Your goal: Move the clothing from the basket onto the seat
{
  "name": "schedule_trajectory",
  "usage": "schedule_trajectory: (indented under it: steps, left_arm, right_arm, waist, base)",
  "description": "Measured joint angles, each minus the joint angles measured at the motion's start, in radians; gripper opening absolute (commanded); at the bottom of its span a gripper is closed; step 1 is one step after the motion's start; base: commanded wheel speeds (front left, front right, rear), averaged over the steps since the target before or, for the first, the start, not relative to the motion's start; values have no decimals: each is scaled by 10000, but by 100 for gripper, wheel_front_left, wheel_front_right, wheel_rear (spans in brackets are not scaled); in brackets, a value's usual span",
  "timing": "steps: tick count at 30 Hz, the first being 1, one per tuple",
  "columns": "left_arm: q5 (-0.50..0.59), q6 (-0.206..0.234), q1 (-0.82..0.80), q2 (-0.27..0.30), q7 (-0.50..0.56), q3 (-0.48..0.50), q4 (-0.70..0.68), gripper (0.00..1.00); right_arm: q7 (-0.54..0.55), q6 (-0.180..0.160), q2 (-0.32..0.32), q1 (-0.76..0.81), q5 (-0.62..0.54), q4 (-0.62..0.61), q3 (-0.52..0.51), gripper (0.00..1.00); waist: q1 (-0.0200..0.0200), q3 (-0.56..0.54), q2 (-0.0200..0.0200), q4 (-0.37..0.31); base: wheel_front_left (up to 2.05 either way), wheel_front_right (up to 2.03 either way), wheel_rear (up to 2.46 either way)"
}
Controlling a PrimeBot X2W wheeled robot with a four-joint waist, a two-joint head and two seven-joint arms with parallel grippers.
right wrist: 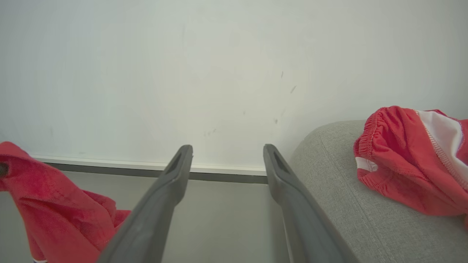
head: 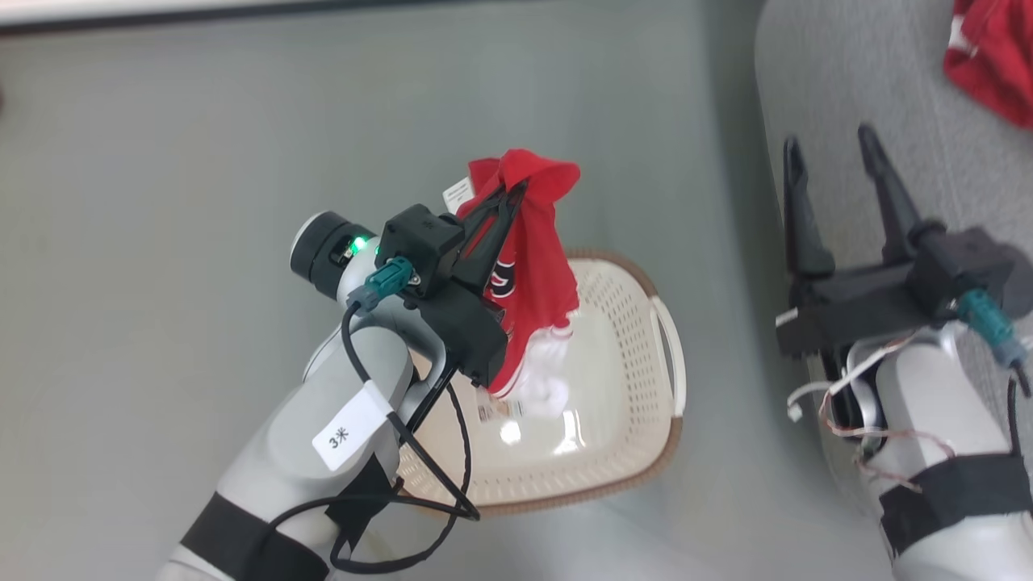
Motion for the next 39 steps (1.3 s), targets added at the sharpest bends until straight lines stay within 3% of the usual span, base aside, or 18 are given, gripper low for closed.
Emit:
schedule_trajectory:
  steps: [22,31,39]
  left_arm:
    - [-412,-100,521,86,-2,228,105,0]
    - [-491,-174,977,115,0,42,-94,0]
    - [-629,-176,1042,117,119,-138,-558,0]
  right_arm:
    - [2,86,173,2528,345,516,-234,100]
    - [2,197,387,3421,353,606,144,100]
    - [2,589,652,3588,318,566,1064,100]
  waist:
    - [1,-3399,0,966]
    - [0,-4709,-1,1226]
    - [0,-5344,-1,1206]
  base:
    - [0,0,0]
    - [0,0,0]
    - [0,0,0]
